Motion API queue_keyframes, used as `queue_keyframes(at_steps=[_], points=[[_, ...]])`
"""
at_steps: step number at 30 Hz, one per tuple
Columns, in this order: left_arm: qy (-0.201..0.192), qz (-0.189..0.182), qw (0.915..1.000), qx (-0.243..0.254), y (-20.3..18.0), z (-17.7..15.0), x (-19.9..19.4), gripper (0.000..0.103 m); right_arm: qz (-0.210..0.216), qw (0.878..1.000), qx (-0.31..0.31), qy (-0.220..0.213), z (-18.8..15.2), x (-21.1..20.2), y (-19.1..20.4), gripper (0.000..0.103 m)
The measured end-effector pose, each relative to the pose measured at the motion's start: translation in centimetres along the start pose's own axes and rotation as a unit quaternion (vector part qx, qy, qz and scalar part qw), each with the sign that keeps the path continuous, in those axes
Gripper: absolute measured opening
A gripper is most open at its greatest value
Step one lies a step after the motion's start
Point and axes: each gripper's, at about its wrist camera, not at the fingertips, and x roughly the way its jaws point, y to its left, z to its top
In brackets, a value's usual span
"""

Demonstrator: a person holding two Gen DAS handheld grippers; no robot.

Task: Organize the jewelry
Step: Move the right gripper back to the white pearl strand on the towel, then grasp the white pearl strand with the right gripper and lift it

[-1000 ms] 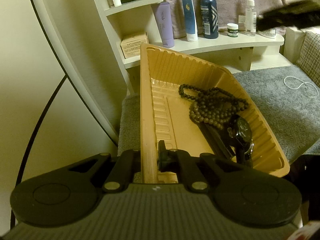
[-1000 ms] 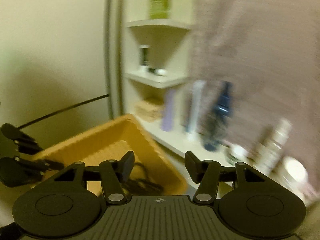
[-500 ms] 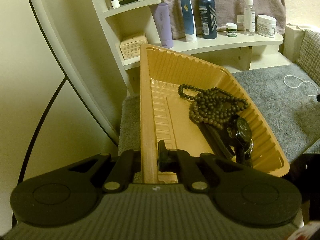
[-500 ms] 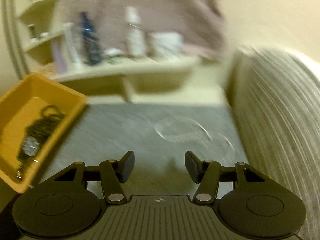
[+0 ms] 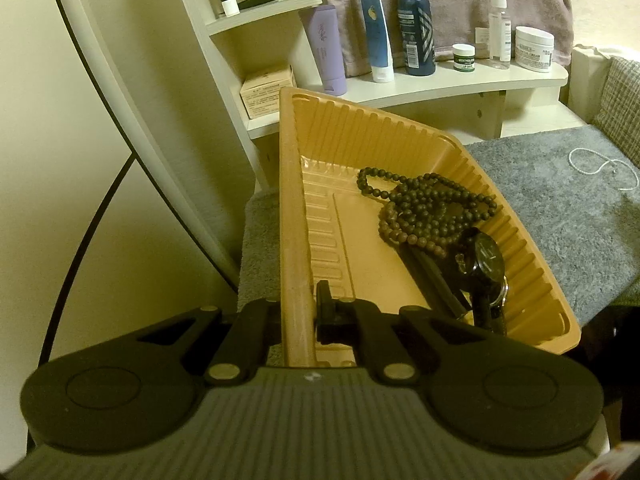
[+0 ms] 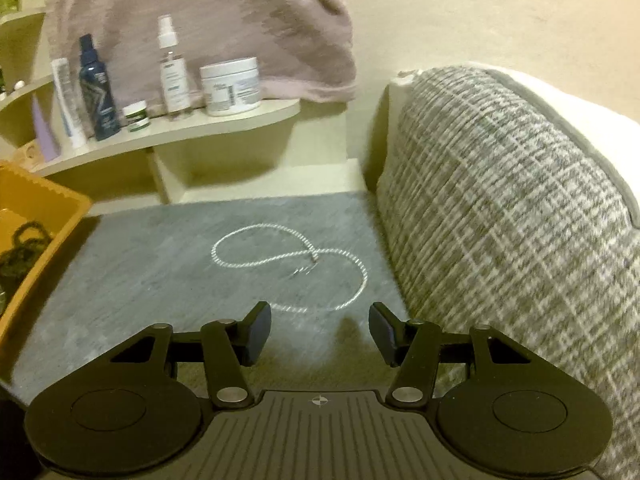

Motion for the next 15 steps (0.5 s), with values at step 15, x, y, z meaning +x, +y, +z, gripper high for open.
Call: queue_keyframes(at_steps=[15], points=[[0.003, 0.000, 1.0000, 0.000, 0.1, -0.1, 0.1, 0.004, -0.055, 0.998, -0.014, 0.020, 1.4, 5.3, -0.9, 0.015]])
